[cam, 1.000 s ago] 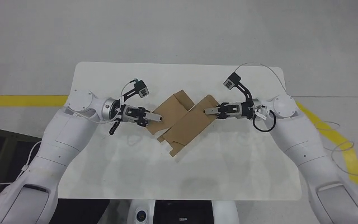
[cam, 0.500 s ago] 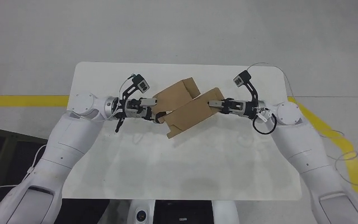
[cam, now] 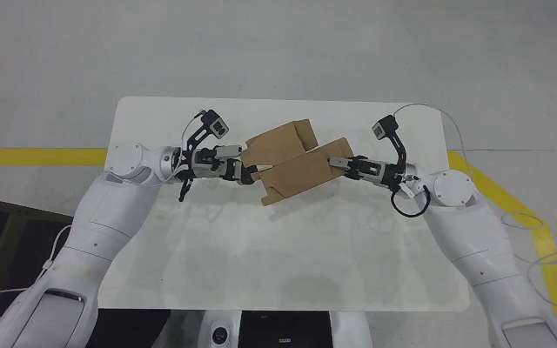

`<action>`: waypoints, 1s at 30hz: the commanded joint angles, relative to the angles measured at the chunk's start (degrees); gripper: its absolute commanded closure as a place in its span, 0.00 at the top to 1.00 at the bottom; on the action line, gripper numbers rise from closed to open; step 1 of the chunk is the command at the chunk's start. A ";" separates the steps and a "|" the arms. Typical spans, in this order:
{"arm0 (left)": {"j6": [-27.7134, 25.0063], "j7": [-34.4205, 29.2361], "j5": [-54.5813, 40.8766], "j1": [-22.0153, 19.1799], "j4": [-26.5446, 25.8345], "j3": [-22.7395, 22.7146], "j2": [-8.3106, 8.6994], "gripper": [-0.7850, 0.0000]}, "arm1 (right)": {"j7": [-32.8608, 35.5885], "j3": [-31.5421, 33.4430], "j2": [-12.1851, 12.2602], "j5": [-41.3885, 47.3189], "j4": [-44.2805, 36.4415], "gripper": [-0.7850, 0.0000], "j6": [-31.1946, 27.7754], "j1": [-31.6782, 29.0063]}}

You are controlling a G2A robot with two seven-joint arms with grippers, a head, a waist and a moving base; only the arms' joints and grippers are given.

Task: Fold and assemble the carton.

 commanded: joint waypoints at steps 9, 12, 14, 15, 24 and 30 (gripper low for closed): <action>-0.40 0.63 -0.83 1.49 -2.10 -2.54 0.04 1.00 | -0.38 0.68 -0.02 -1.34 -0.92 0.00 0.92 -0.69; -0.55 1.85 -1.17 1.95 -2.30 -3.33 0.00 1.00 | -0.46 0.58 -0.12 -1.66 -1.14 0.00 1.10 -0.70; -0.32 3.27 -1.48 2.27 -2.44 -3.75 -0.07 1.00 | -0.55 0.45 -0.20 -1.86 -1.24 0.00 1.08 -0.69; -0.14 3.87 -1.87 2.46 -2.52 -3.95 -0.12 1.00 | -0.56 0.37 -0.25 -1.89 -1.26 0.00 1.10 -0.67; 1.12 5.99 -3.45 3.33 -2.97 -5.02 -0.55 1.00 | -0.40 -0.23 -0.73 -1.85 -1.24 0.00 0.83 -0.14; 1.04 7.55 -2.25 3.41 -2.76 -4.63 -1.01 1.00 | -0.47 -0.45 -1.00 -1.87 -1.35 0.00 0.61 0.03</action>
